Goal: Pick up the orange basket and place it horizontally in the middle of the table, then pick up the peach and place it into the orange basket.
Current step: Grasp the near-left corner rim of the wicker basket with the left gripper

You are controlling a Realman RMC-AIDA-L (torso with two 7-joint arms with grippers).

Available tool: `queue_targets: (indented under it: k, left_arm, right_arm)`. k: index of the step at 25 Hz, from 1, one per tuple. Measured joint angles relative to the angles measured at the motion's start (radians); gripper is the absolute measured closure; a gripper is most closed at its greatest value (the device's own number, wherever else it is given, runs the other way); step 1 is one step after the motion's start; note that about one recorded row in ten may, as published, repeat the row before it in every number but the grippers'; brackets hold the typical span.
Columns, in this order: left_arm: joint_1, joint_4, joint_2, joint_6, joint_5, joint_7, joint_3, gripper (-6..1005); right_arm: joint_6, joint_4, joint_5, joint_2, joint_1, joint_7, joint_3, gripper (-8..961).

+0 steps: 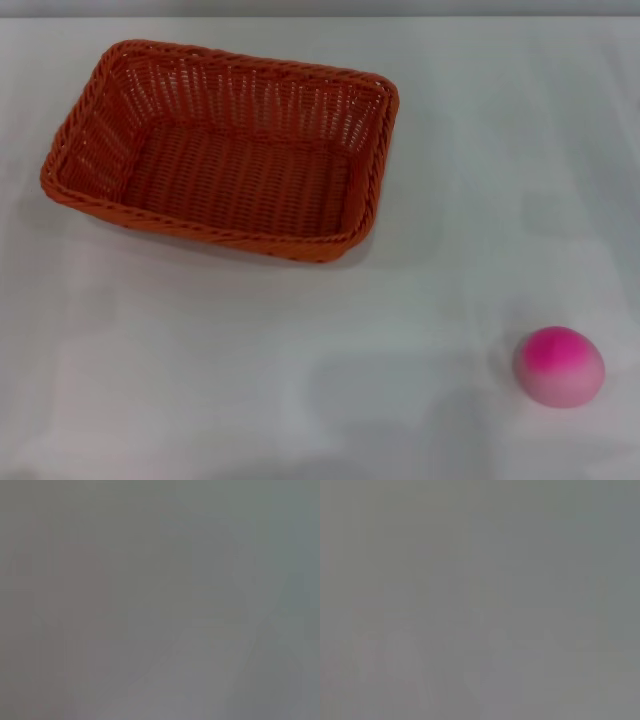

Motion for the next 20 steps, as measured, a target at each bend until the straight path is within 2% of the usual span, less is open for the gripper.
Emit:
queue_targets:
  k: [20]
  left_arm:
    - [-0.004,-0.023,0.002,0.055,0.005,-0.033,0.002,423]
  right_arm:
    - [-0.034,-0.011,0.000,0.000,0.024,0.001,-0.002,96]
